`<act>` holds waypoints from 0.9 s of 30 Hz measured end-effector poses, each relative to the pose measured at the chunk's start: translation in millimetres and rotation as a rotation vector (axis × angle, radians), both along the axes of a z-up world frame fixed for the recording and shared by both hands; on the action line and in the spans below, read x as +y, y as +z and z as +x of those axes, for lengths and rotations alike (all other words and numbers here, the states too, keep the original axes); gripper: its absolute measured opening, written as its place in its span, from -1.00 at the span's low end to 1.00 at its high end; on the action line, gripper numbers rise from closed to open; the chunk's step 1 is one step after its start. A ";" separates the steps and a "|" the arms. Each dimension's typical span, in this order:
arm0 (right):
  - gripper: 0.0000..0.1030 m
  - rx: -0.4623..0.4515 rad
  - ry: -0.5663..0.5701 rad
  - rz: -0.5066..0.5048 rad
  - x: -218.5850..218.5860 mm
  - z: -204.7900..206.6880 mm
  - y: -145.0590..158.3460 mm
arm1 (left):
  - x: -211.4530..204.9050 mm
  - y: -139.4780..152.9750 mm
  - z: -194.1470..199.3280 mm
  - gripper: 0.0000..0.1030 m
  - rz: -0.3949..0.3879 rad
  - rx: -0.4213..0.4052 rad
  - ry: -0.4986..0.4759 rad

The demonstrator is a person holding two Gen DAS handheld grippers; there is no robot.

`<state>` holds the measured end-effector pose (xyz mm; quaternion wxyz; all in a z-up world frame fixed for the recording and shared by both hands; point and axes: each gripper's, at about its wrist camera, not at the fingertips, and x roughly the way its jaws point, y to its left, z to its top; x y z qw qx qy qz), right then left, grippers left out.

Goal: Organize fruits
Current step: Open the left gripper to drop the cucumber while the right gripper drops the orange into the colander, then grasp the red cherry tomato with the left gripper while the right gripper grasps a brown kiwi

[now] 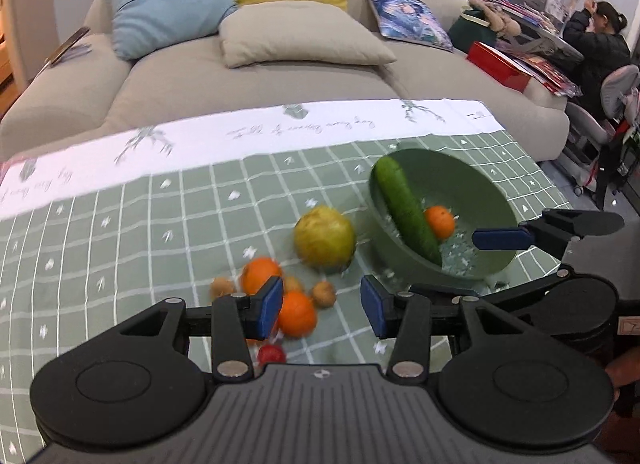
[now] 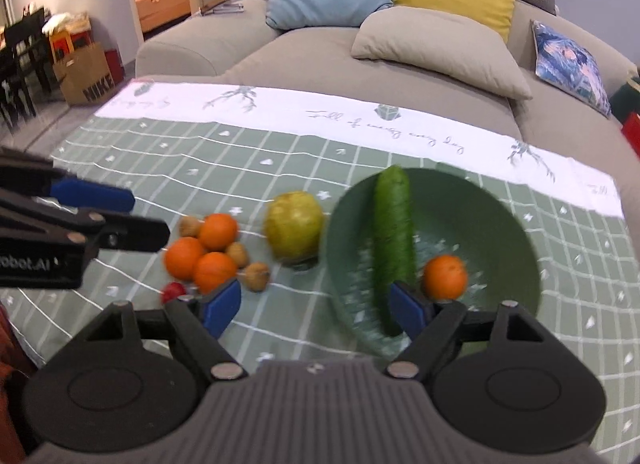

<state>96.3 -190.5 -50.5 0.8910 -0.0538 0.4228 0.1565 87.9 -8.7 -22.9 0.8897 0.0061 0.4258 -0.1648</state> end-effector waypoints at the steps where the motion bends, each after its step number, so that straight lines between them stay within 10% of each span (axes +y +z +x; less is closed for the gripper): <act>1: 0.50 -0.009 -0.003 0.005 4.0 -5.3 -1.9 | 4.7 -3.6 -3.6 0.03 -0.002 0.002 0.012; 27: -0.17 0.122 0.044 0.069 37.2 -6.1 -68.9 | 32.3 -93.8 5.7 -0.02 -0.026 0.180 0.128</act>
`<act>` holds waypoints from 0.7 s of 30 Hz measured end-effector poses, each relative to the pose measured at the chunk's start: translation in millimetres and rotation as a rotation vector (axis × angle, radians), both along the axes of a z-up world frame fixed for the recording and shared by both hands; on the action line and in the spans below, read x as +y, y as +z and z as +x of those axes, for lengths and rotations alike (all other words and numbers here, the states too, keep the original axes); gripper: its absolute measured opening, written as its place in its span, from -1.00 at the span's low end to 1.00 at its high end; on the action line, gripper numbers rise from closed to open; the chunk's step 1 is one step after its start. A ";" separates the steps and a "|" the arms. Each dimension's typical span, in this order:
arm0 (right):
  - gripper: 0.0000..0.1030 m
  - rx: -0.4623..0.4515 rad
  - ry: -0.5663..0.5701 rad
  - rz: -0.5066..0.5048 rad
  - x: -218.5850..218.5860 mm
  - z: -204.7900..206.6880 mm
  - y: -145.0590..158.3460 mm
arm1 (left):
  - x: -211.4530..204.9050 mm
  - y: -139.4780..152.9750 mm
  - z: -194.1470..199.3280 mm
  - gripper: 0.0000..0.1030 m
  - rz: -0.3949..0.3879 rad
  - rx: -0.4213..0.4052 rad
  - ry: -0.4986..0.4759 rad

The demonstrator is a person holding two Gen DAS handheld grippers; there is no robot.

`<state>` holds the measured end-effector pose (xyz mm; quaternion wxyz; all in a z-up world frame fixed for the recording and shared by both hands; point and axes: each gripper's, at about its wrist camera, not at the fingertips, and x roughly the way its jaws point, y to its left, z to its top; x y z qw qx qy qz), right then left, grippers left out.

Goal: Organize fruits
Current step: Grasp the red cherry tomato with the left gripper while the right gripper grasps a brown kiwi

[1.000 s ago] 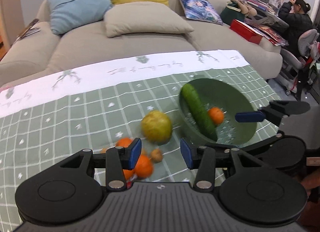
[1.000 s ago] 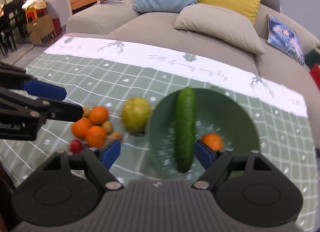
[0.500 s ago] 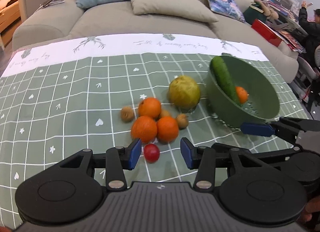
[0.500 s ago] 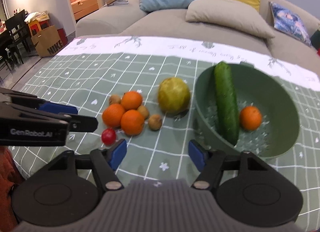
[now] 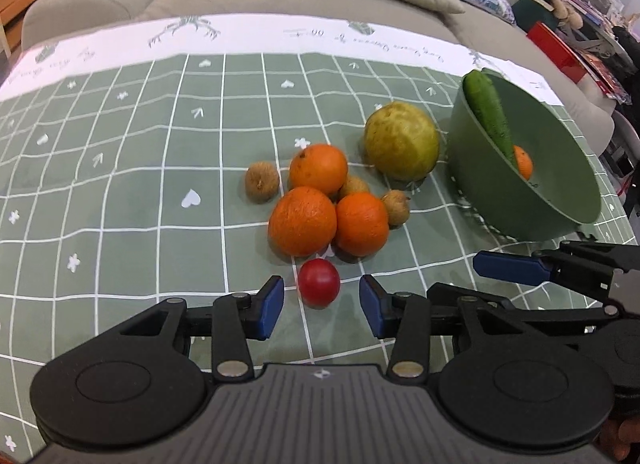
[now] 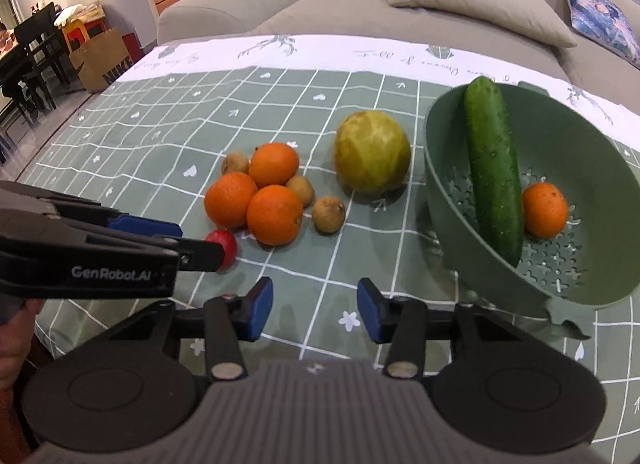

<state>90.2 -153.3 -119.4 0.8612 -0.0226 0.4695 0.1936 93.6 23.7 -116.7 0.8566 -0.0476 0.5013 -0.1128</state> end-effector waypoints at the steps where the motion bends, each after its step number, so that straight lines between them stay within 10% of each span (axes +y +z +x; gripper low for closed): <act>1: -0.17 0.001 0.002 0.001 0.6 1.0 -1.5 | -0.1 -2.0 1.5 -0.04 0.000 0.004 0.000; 21: -0.36 -0.061 0.054 -0.074 18.7 33.8 -18.3 | 1.5 -17.3 17.8 -0.45 -0.027 0.051 -0.008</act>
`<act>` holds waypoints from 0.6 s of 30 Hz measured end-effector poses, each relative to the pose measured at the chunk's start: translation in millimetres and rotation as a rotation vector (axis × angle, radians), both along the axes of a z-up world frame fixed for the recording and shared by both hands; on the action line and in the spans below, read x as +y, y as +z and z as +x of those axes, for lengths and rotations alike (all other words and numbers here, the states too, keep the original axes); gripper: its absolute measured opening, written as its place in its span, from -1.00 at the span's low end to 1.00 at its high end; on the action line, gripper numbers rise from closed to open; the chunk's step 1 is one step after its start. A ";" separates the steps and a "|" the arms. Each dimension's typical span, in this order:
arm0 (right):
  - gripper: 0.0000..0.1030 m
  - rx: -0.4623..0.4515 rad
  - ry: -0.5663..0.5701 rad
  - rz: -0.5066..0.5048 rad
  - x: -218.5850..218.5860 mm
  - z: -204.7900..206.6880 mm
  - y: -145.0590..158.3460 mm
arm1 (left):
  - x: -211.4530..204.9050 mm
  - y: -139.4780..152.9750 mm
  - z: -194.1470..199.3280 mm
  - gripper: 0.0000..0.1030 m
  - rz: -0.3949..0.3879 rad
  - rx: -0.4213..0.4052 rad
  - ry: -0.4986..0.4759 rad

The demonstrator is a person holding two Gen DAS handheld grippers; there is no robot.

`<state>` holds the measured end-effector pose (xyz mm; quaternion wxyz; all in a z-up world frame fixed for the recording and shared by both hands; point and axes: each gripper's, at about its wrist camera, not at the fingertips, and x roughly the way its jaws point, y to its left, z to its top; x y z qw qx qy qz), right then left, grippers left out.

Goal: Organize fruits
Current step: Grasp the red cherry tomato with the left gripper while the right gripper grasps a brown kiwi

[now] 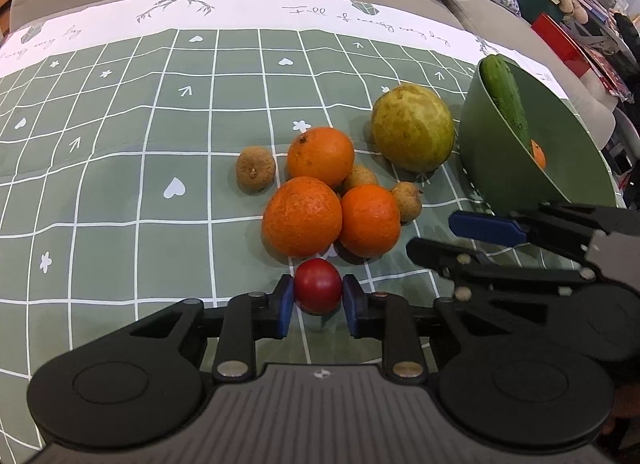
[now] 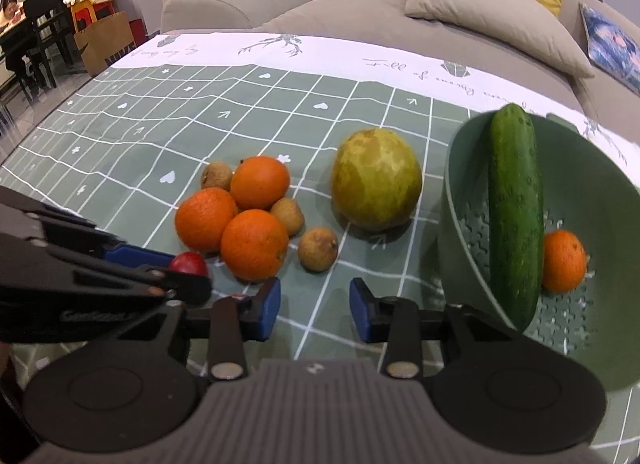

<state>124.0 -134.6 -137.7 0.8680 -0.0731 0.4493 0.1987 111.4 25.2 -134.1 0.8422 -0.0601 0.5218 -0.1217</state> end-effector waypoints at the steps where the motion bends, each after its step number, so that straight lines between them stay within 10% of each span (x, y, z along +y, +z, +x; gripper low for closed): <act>1: -0.36 -0.003 0.001 -0.003 1.1 2.9 -0.9 | 1.0 1.0 0.2 -0.45 -0.002 -0.001 0.000; 18: -0.59 -0.015 0.011 -0.015 13.5 23.0 -8.6 | 5.7 16.3 -3.6 -0.45 0.015 -0.026 0.003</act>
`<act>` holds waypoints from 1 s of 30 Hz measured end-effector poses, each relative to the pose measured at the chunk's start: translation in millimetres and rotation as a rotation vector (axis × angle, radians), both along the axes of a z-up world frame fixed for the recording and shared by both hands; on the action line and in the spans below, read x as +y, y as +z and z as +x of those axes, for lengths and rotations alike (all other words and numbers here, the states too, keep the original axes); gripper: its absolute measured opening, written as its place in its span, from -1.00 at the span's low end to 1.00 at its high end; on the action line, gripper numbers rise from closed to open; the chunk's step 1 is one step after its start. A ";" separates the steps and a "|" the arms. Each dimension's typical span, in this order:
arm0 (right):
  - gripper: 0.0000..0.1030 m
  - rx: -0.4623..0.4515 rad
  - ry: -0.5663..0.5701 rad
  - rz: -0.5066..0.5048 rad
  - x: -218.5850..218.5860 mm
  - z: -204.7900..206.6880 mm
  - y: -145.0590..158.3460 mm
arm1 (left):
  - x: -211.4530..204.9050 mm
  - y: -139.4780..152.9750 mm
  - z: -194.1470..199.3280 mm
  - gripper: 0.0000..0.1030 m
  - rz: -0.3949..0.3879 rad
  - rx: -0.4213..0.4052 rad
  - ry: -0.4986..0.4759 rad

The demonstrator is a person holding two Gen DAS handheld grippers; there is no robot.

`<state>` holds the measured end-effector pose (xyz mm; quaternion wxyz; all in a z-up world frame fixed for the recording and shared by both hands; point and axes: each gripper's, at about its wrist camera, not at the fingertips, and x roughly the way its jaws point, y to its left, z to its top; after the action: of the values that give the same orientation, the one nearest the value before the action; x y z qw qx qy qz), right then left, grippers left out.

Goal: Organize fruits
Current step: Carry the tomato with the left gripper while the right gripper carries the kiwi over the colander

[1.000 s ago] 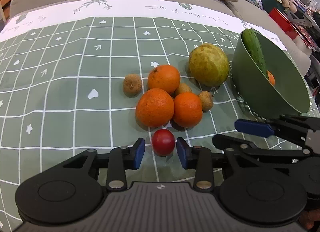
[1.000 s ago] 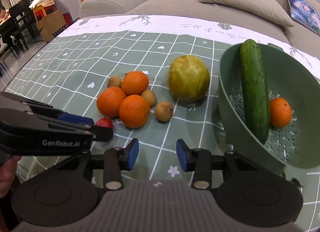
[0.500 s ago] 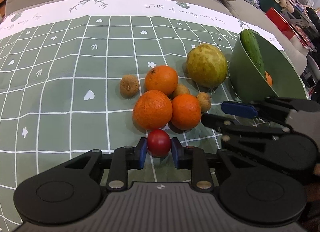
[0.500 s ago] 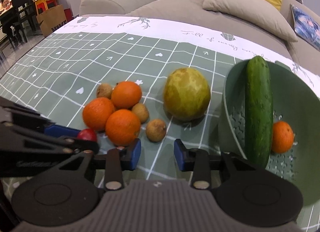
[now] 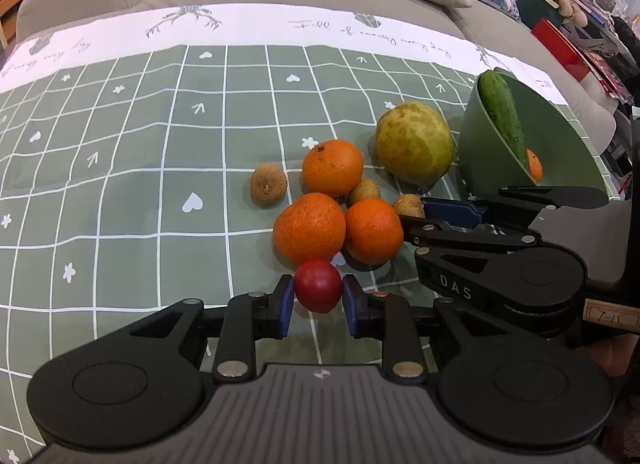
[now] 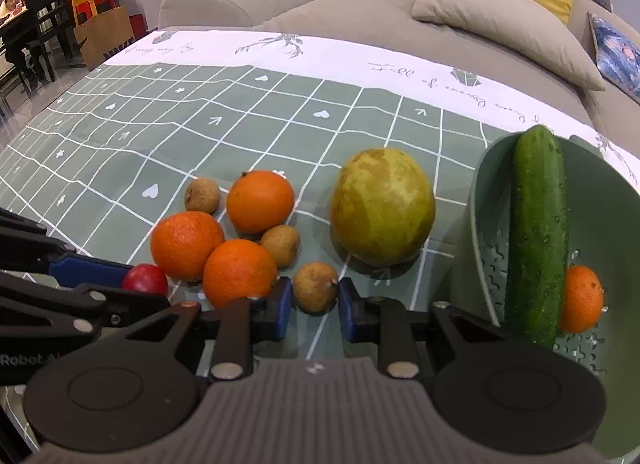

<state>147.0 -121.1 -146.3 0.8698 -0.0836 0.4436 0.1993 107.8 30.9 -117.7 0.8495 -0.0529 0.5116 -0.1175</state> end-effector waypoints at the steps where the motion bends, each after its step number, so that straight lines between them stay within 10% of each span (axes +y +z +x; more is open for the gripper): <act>1: -0.59 -0.007 -0.001 -0.001 -0.7 -1.7 2.1 | -0.8 2.0 -1.3 -0.45 0.002 -0.004 -0.001; 30: -0.60 -0.031 -0.138 0.063 -107.2 -23.9 86.3 | -96.7 81.8 16.6 -0.45 0.005 -0.124 -0.151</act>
<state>123.0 -228.3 -60.0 0.8904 -0.0285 0.4283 0.1514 124.4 -65.9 -35.9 0.8683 -0.0045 0.4611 -0.1831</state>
